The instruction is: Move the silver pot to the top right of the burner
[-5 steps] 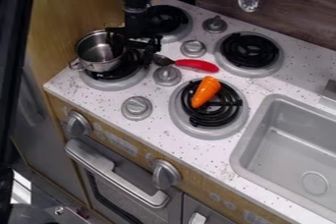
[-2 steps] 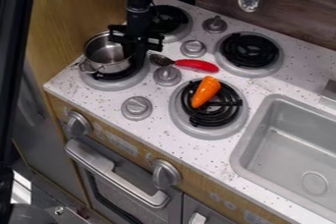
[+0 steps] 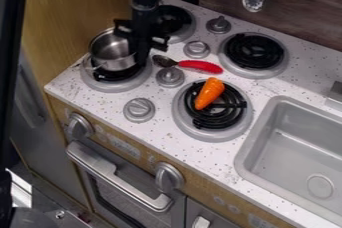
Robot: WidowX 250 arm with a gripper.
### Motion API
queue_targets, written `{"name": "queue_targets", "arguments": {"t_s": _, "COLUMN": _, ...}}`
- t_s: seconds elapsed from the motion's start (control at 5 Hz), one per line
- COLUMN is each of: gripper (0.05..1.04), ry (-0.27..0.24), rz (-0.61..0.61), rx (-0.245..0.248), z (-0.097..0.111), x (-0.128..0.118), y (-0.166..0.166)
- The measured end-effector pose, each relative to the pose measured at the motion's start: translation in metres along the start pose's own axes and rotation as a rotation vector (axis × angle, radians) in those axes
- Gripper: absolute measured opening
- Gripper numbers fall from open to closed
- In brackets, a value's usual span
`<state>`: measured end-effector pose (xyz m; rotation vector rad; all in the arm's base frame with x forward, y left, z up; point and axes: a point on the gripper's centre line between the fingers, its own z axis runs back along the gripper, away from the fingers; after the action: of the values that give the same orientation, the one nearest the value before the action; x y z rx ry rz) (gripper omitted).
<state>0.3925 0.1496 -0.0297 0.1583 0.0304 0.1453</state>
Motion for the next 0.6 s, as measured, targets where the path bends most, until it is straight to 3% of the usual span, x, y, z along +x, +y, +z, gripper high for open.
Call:
{"name": "queue_targets", "arguments": {"t_s": 0.2, "gripper": 0.07, "ry": -0.09, "rz": -0.154, "rx": 0.029, "z": 0.027, "x": 0.014, "y": -0.042}}
{"name": "queue_targets", "arguments": {"t_s": 0.4, "gripper": 0.07, "ry": -0.144, "rz": -0.259, "rx": 0.039, "z": 0.043, "x": 0.026, "y": -0.08}}
{"name": "queue_targets", "arguments": {"t_s": 0.6, "gripper": 0.07, "ry": -0.212, "rz": -0.315, "rx": 0.047, "z": 0.06, "x": 0.045, "y": -0.098}}
